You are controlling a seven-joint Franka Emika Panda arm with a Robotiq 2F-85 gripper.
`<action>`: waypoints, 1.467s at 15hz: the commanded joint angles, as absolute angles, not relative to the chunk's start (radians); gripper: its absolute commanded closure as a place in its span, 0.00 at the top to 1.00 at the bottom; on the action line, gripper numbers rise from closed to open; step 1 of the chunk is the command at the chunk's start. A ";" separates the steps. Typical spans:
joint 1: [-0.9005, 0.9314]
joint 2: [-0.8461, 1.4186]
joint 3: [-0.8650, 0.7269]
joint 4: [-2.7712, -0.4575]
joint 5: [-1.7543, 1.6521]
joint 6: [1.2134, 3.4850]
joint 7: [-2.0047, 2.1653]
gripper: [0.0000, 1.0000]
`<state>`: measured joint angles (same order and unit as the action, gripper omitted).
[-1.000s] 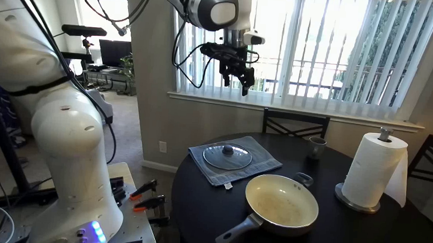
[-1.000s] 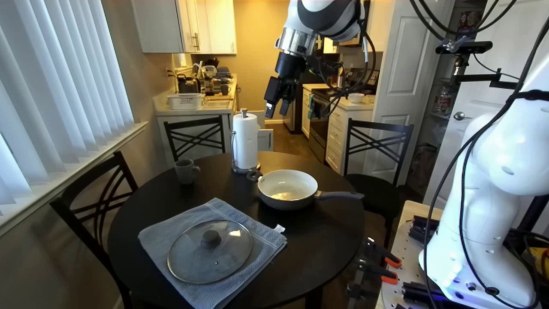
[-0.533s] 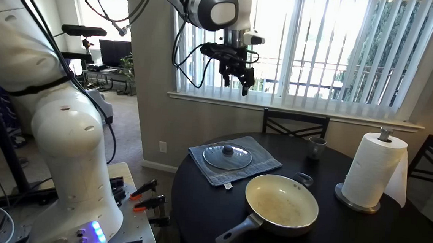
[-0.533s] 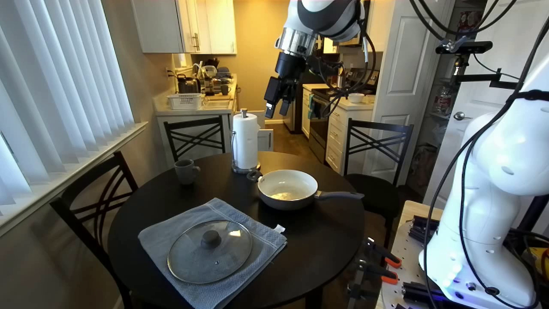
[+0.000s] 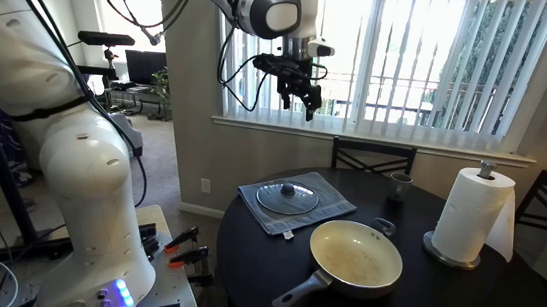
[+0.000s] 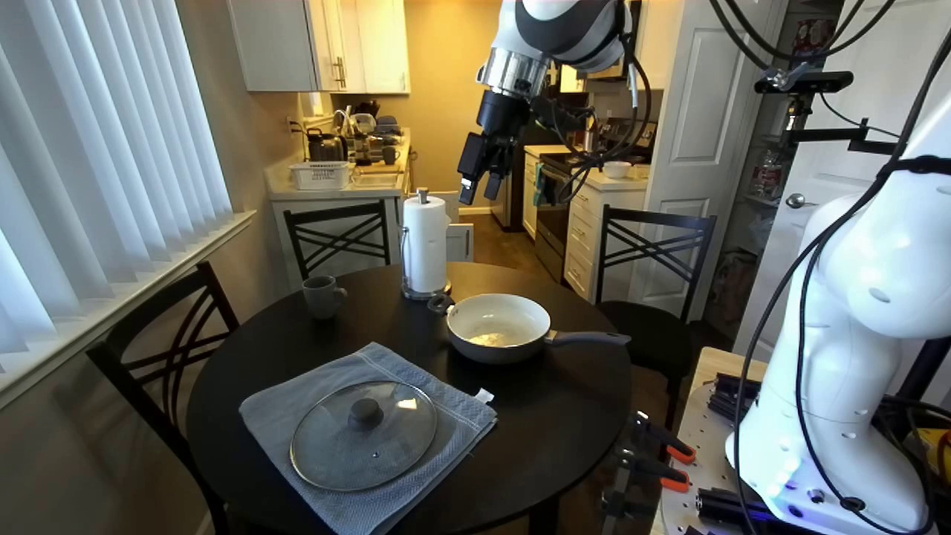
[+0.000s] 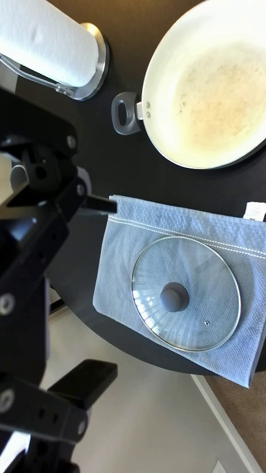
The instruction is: Put the lid on the pan
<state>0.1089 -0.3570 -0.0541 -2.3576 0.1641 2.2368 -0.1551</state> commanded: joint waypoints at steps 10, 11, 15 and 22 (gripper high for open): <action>0.130 -0.153 0.141 -2.164 -0.090 2.188 -0.070 1.00; 0.139 -0.102 0.166 -2.126 -0.125 2.185 -0.071 1.00; 0.180 0.158 0.201 -1.953 -0.206 2.217 -0.186 1.00; 0.203 0.585 0.179 -1.597 -0.218 2.225 -0.286 1.00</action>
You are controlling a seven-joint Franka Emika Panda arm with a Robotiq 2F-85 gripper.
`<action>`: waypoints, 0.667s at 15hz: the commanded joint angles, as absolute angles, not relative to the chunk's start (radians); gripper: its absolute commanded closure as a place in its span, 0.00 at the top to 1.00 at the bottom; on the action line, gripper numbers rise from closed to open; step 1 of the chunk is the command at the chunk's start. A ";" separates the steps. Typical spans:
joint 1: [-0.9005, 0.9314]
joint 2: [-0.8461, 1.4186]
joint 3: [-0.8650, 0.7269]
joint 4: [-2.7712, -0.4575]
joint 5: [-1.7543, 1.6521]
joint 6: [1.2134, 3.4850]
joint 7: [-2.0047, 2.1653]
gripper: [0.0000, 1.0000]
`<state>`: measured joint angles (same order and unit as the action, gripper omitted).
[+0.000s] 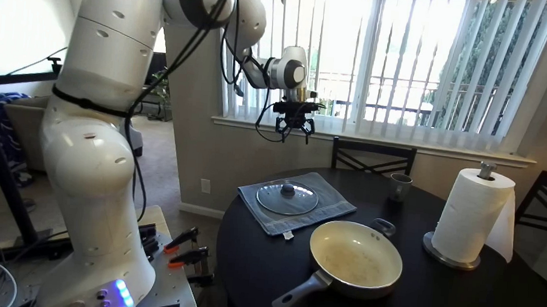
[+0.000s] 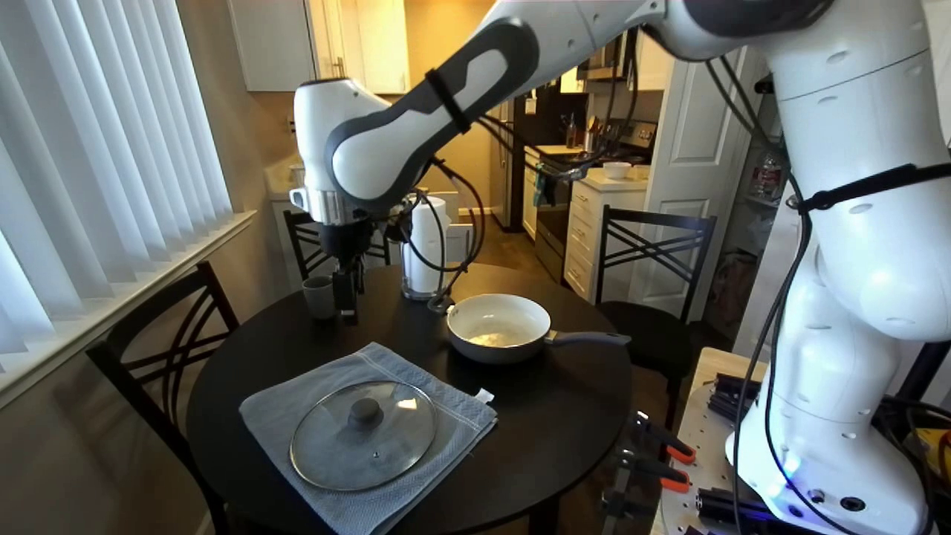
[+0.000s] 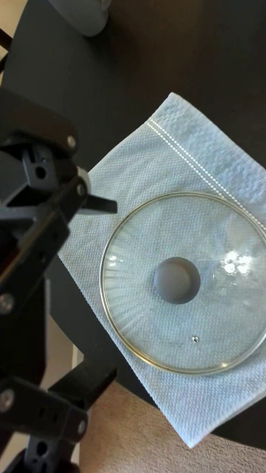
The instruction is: Put the lid on the pan
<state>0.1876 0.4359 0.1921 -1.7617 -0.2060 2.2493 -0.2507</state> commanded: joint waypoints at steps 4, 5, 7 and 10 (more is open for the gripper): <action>0.209 0.729 0.164 -1.472 -0.212 2.204 -0.280 1.00; 0.210 0.752 0.163 -1.457 -0.211 2.198 -0.282 1.00; 0.210 0.781 0.162 -1.452 -0.209 2.186 -0.286 1.00; 0.208 0.788 0.161 -1.471 -0.199 2.215 -0.258 1.00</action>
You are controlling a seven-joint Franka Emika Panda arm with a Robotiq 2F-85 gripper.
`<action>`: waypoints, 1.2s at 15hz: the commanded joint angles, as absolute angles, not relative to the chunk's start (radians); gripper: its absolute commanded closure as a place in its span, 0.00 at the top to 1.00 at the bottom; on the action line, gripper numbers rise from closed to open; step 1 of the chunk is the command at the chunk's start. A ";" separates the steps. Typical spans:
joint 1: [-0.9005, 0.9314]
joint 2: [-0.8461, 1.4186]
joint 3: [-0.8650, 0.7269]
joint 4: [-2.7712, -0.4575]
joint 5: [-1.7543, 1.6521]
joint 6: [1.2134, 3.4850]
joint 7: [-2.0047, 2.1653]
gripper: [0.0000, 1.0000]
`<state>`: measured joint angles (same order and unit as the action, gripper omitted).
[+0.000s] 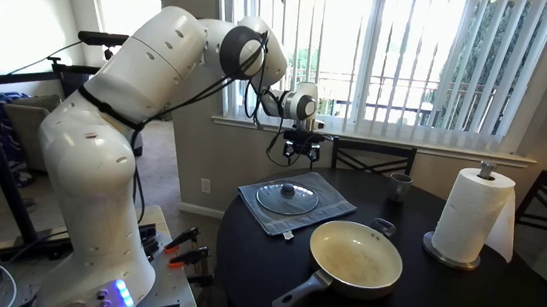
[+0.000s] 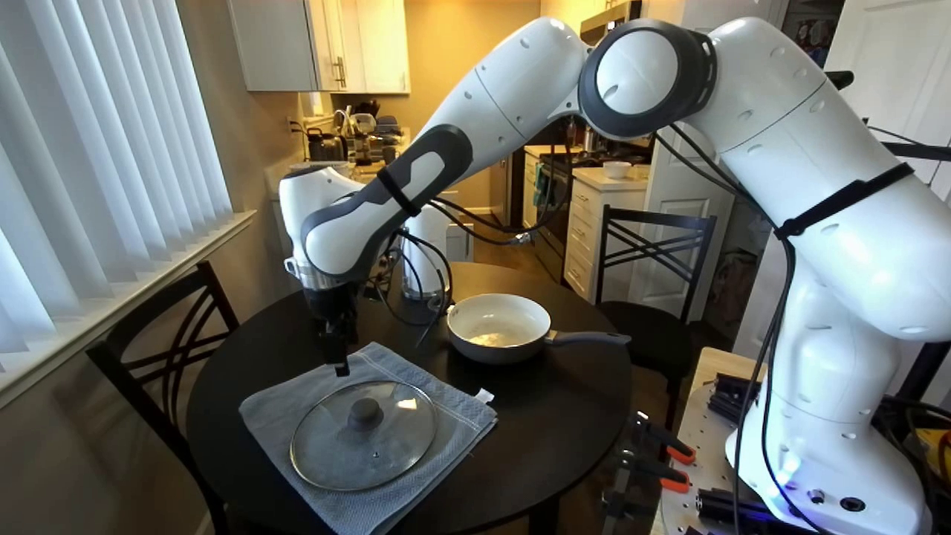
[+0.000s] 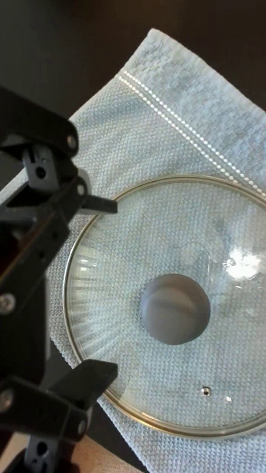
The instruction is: Put the lid on the pan
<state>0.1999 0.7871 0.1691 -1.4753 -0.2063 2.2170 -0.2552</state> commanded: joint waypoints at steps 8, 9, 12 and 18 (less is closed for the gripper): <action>0.207 0.800 0.161 -1.469 -0.199 2.215 -0.265 1.00; 0.207 0.800 0.161 -1.469 -0.199 2.214 -0.265 1.00; 0.207 0.800 0.161 -1.469 -0.199 2.214 -0.266 1.00; 0.209 0.801 0.161 -1.510 -0.200 2.266 -0.251 1.00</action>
